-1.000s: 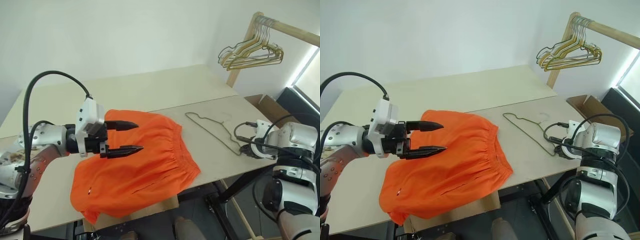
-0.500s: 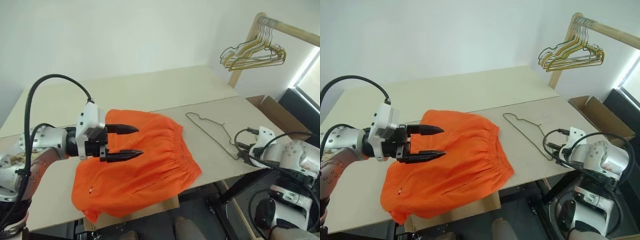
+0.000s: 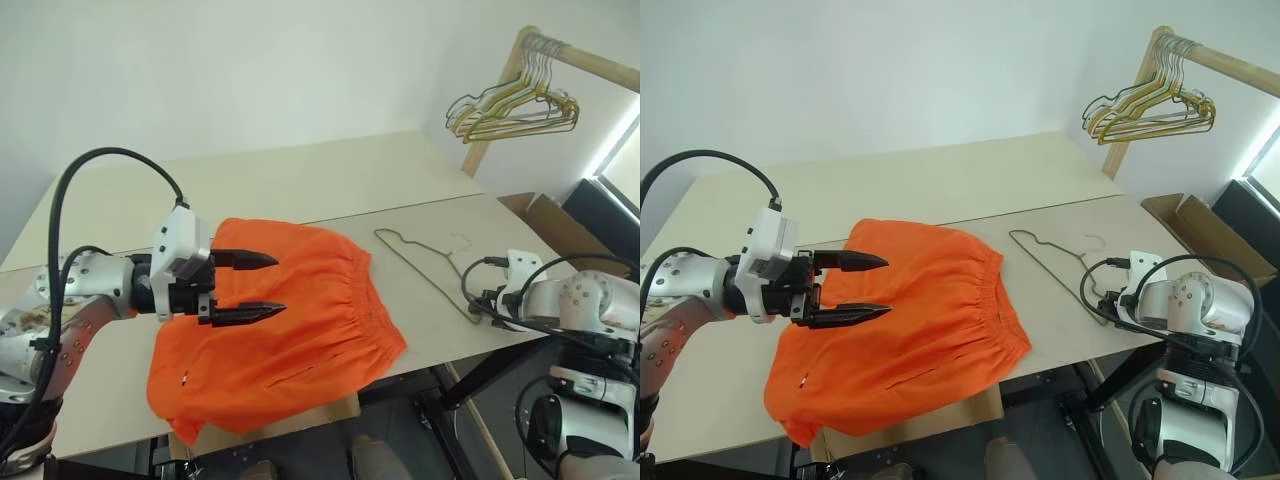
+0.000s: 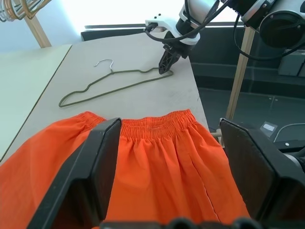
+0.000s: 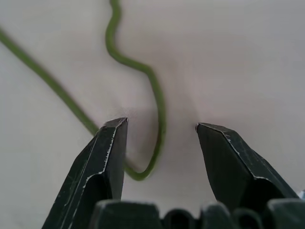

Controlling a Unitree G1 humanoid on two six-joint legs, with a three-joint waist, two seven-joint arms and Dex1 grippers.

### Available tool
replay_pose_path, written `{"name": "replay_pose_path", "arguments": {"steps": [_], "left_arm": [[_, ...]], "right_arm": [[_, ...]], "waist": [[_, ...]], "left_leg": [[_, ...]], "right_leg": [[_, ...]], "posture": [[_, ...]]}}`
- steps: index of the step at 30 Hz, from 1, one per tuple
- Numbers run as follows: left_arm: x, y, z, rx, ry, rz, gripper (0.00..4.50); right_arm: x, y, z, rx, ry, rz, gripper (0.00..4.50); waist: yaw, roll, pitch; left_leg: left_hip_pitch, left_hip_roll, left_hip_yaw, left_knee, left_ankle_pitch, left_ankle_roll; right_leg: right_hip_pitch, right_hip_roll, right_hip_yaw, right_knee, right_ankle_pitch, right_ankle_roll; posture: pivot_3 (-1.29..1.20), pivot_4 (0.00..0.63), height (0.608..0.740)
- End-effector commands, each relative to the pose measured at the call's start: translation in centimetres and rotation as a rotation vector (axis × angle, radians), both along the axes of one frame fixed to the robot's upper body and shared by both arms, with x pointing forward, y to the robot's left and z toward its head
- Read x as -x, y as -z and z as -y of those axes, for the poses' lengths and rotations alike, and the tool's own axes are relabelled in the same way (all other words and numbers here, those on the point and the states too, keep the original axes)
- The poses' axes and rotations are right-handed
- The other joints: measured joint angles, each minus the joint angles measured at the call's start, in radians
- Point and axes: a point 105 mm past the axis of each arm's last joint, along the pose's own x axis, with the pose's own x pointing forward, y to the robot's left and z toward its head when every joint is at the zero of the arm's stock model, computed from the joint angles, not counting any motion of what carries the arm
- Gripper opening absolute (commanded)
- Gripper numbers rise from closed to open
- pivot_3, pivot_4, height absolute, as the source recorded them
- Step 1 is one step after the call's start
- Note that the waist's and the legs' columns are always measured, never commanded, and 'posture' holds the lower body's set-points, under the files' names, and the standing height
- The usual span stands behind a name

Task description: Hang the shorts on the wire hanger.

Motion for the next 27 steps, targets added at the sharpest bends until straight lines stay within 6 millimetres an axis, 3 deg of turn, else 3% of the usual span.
{"name": "replay_pose_path", "arguments": {"steps": [1,4,6,8,13,14,21,27], "left_arm": [[0.2,-0.7,0.0,-0.005,0.001,0.041,3.57],[0.2,-0.7,-0.1,-0.006,-0.001,0.041,3.57],[0.3,-0.7,-0.1,-0.006,-0.004,0.041,3.57],[0.3,-0.7,-0.2,-0.007,-0.006,0.043,3.57],[0.3,-0.7,-0.2,-0.006,-0.008,0.045,3.57],[0.3,-0.7,-0.2,-0.006,-0.008,0.046,3.57],[0.0,-0.7,-0.1,-0.001,-0.006,0.048,3.57],[-0.5,-0.9,0.0,0.011,-0.011,0.05,3.57]], "right_arm": [[-1.0,-0.6,0.6,0.031,0.002,0.029,2.83],[-1.3,-0.3,0.5,0.047,-0.029,0.012,2.83],[-1.2,0.1,0.2,0.065,-0.077,-0.012,2.46],[-1.0,0.3,-0.3,0.079,-0.134,-0.034,1.96],[-1.0,0.3,-0.6,0.096,-0.172,-0.04,0.22],[-1.1,0.2,-0.6,0.096,-0.174,-0.037,0.06],[-1.8,-1.0,-0.9,0.029,-0.105,0.012,0.06],[-3.0,-4.4,-0.8,-0.001,-0.035,0.187,0.06]], "waist": [[0.001,0.0,0.0],[0.001,0.0,0.0],[0.0,0.0,0.0],[0.001,-0.001,0.0],[0.0,-0.001,0.0],[0.0,-0.001,0.0],[-0.002,-0.001,0.0],[-0.001,0.0,0.0]], "left_leg": [[0.0,0.0,0.0,0.0,0.0,0.0],[0.0,0.0,0.0,0.0,0.0,0.0],[0.0,0.0,0.0,0.0,0.0,0.0],[0.0,0.0,0.0,0.0,0.0,0.0],[0.001,0.001,0.0,0.0,0.0,0.0],[0.001,0.001,0.0,0.0,0.0,0.0],[0.001,0.001,0.0,0.0,0.0,0.0],[0.0,0.0,0.0,0.0,0.0,0.0]], "right_leg": [[0.0,0.0,0.0,0.0,0.0,0.0],[0.001,0.0,0.0,0.0,0.0,0.0],[0.001,0.0,0.0,0.0,0.0,0.0],[0.001,0.0,0.0,-0.001,0.0,0.0],[0.001,0.001,0.0,0.0,0.0,0.0],[0.001,0.001,0.0,0.0,0.0,0.0],[0.001,0.0,0.0,0.0,0.0,0.0],[-0.001,0.0,0.001,0.001,0.0,0.0]], "posture": [[-0.19,0.025,0.74],[-0.19,0.026,0.74],[-0.19,0.026,0.74],[-0.18,0.026,0.74],[-0.19,0.027,0.74],[-0.19,0.026,0.74],[-0.2,0.027,0.74],[-0.22,0.025,0.74]]}}
